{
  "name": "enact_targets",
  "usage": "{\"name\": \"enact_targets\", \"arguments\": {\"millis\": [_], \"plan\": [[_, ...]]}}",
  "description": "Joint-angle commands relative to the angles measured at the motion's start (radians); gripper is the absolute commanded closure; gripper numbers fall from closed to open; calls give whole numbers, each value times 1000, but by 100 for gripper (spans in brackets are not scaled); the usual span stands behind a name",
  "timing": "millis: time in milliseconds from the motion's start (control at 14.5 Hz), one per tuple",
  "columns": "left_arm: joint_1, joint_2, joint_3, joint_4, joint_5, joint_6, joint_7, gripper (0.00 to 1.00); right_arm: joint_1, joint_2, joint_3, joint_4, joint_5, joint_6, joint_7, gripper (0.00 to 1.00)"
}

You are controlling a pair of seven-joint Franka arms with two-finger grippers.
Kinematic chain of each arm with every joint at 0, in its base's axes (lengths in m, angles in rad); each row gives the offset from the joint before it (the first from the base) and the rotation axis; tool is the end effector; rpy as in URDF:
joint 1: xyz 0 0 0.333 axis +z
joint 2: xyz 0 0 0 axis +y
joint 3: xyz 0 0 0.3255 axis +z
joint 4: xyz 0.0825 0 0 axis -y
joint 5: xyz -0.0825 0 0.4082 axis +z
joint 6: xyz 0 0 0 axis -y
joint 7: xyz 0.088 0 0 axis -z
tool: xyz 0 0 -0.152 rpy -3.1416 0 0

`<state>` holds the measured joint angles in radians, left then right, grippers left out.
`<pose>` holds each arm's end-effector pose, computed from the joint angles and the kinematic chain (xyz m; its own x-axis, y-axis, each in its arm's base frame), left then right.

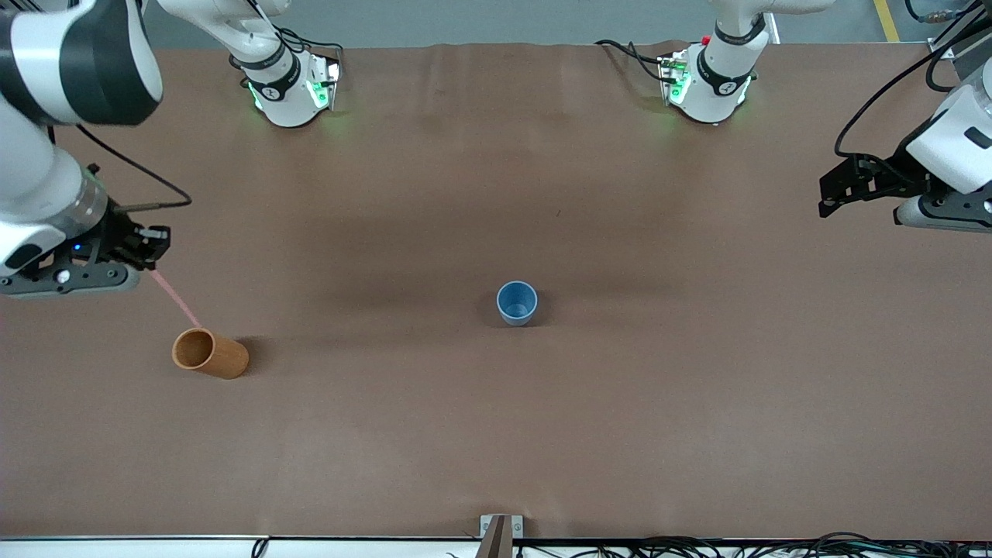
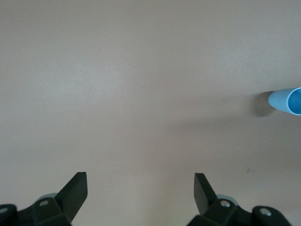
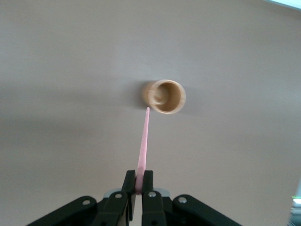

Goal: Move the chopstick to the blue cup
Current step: 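Lift the pink chopstick out and carry it above the blue cup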

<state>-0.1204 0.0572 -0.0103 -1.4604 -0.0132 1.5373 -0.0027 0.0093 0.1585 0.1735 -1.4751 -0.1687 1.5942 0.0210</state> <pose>0.5899 -0.0794 0.6071 0.9916 -0.1280 0.0197 -0.1283 -0.9916 0.0138 0.6224 0.0822 0.5456 0.9859 0.1640 -0.0343 0.1672 -0.9757 0.1414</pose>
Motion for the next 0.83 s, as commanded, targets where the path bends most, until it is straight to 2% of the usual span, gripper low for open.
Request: {"name": "enact_targets", "arguments": {"millis": [0, 69, 207, 415, 553, 622, 761], "plan": [[10, 1, -3, 15, -18, -6, 1, 0, -9, 9, 76, 21, 110, -10, 107, 98], [8, 3, -3, 15, -18, -6, -2, 0, -9, 9, 111, 22, 142, 0, 169, 98], [8, 4, -3, 17, -16, -6, -10, 0, -11, 12, 217, 35, 144, 33, 288, 98], [8, 10, -3, 18, -14, -6, -11, 0, -2, 24, 358, 33, 138, 153, 506, 98], [8, 12, -3, 18, -11, -6, -7, 0, 11, 70, 440, 29, 130, 252, 621, 98], [8, 12, -3, 18, -11, -6, -5, 0, 39, 93, 472, 27, 109, 303, 675, 98], [8, 12, -3, 18, -11, -6, -5, 0, 96, 150, 488, 29, 11, 329, 779, 98]]}}
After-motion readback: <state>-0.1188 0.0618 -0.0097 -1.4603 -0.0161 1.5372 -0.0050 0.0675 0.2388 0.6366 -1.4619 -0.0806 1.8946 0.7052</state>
